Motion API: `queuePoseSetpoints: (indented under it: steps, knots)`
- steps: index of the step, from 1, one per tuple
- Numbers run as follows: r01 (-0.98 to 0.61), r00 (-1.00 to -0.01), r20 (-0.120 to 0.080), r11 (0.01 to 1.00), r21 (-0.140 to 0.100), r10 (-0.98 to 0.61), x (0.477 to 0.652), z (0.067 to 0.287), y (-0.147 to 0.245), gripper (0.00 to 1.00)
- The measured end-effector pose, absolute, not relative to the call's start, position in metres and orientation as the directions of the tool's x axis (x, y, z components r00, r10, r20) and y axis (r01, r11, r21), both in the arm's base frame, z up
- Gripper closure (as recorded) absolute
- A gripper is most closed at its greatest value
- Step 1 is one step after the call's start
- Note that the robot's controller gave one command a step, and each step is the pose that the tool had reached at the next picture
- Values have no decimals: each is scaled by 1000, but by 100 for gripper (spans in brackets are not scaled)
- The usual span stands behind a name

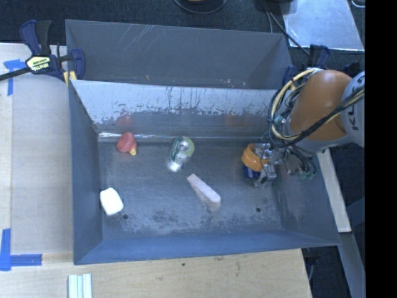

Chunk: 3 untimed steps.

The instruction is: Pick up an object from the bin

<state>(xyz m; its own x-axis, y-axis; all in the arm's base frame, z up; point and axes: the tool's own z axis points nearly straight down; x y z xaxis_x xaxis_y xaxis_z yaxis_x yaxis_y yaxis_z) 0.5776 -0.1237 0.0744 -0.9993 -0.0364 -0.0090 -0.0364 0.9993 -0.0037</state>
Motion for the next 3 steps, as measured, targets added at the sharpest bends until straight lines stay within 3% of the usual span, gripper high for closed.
queuePoseSetpoints:
  steps: [1, 2, 3]
  knots:
    - [-42, -999, -12, 999, -5, -42, 568, 196, -132, 100]
    - [-43, -999, -12, 999, -4, -43, 568, 196, -132, 100]
    - [-39, -999, -17, 999, -6, -39, 574, 298, -132, 100]
